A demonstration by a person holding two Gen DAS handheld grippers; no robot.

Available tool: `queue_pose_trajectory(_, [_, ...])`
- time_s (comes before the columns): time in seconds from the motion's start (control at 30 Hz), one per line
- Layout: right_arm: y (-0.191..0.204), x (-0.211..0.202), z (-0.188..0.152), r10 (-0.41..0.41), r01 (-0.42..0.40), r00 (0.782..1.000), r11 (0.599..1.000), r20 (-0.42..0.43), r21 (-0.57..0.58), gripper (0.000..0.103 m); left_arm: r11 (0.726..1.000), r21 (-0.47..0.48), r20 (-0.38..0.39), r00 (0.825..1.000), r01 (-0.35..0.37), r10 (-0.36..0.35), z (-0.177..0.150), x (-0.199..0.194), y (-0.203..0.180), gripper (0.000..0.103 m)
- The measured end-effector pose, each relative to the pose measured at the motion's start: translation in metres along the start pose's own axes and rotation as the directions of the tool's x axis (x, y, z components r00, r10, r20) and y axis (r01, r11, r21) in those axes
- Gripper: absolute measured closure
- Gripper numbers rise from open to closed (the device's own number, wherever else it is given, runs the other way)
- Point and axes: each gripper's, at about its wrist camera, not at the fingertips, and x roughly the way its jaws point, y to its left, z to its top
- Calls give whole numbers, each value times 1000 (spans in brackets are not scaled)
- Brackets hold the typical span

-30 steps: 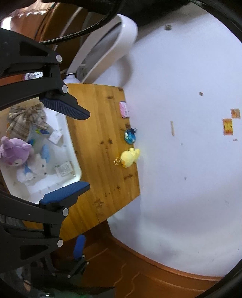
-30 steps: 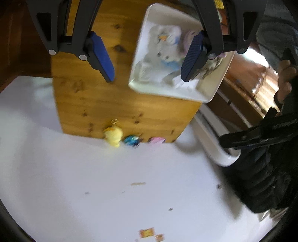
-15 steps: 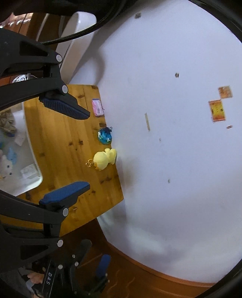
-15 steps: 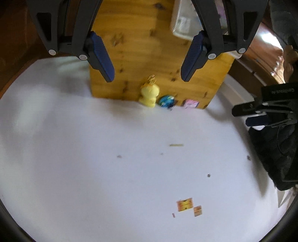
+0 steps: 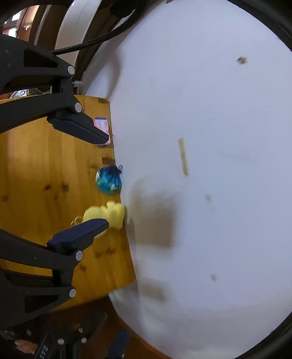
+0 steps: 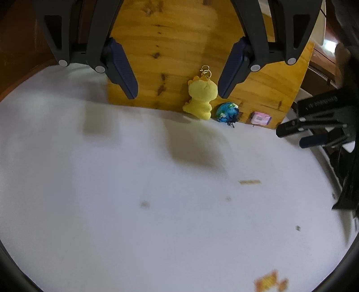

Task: Organize objects
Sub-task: 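Grasp the blue pouch with the left tool while the right tool grasps the yellow duck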

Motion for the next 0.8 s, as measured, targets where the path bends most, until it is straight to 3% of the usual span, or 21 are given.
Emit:
queue_pose_trajectory(0.4, [-1, 140, -26, 185, -160, 972, 972, -142, 173, 28, 984, -177, -147, 989, -19, -7, -29, 159, 3, 30])
queue_pose_trajectory(0.63, [7, 187, -37, 197, -164, 964, 969, -176, 185, 29, 965, -262, -169, 985, -15, -31, -42, 208, 7, 30])
queue_pose_trajectory(0.8, [15, 207, -45, 211, -180, 960, 968, -182, 174, 29, 930, -368, -147, 986, 19, -78, -48, 224, 19, 30])
